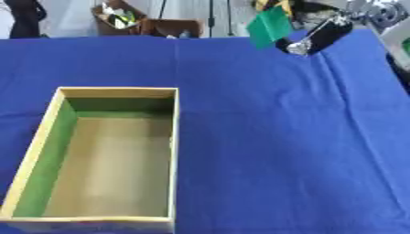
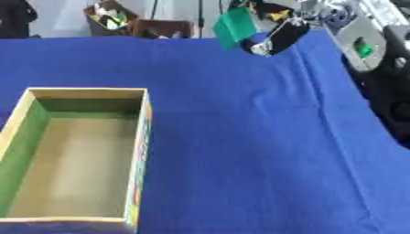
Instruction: Pick up objects on the table and place them in the box.
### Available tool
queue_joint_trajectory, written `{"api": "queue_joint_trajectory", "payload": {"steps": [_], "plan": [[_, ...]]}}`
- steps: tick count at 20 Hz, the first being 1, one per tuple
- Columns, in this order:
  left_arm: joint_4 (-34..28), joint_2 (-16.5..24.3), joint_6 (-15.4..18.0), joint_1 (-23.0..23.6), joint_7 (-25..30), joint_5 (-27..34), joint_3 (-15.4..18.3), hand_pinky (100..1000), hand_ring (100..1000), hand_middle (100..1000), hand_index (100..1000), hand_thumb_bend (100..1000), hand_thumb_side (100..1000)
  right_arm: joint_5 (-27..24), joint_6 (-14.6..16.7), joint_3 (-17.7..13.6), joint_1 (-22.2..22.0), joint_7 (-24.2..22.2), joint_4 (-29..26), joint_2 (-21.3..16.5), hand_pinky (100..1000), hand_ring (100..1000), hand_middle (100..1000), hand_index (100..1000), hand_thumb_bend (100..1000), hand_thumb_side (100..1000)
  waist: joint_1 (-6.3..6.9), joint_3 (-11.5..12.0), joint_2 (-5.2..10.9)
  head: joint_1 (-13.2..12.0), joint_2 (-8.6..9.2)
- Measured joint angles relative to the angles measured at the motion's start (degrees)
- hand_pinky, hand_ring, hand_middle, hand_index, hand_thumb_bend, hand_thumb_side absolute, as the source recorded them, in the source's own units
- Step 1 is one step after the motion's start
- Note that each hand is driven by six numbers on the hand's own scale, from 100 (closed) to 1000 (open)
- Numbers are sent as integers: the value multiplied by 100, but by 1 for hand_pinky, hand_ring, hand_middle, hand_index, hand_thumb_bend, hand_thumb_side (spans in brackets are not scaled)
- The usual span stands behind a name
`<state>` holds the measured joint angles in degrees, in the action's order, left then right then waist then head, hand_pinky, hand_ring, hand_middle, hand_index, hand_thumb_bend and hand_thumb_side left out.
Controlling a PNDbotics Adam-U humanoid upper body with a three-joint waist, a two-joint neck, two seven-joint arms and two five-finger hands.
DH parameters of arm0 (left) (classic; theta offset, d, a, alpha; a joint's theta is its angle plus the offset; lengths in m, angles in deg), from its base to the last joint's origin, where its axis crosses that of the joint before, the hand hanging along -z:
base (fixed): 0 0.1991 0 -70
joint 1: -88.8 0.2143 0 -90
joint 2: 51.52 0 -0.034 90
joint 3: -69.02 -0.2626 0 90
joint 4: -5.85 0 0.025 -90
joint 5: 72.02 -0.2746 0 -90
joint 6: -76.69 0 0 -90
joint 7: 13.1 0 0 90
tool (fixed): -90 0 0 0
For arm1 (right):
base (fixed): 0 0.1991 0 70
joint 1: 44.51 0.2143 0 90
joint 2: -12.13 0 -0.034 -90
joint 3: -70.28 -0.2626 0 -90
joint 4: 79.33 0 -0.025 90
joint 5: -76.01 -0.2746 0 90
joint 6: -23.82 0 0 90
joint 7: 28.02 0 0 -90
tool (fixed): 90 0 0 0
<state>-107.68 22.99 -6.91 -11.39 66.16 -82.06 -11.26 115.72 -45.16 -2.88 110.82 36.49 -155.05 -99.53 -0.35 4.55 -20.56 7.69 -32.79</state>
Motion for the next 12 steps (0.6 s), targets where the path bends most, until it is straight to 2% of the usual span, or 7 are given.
{"api": "queue_joint_trajectory", "payload": {"steps": [5, 12], "plan": [[0, 1, -3, -10, 4, 21, -3, 100, 369, 434, 502, 100, 890, -109, -329, 137, 269, 14, -435, 452, 500, 479, 100, 100, 100, 229, -17, 82, 16, 49, -40], [0, 1, -9, -25, 39, 53, -57, 100, 369, 434, 502, 100, 890, -126, -746, 358, 522, -46, -610, 1323, 495, 467, 100, 100, 100, 232, -39, 258, 47, 168, -45]]}}
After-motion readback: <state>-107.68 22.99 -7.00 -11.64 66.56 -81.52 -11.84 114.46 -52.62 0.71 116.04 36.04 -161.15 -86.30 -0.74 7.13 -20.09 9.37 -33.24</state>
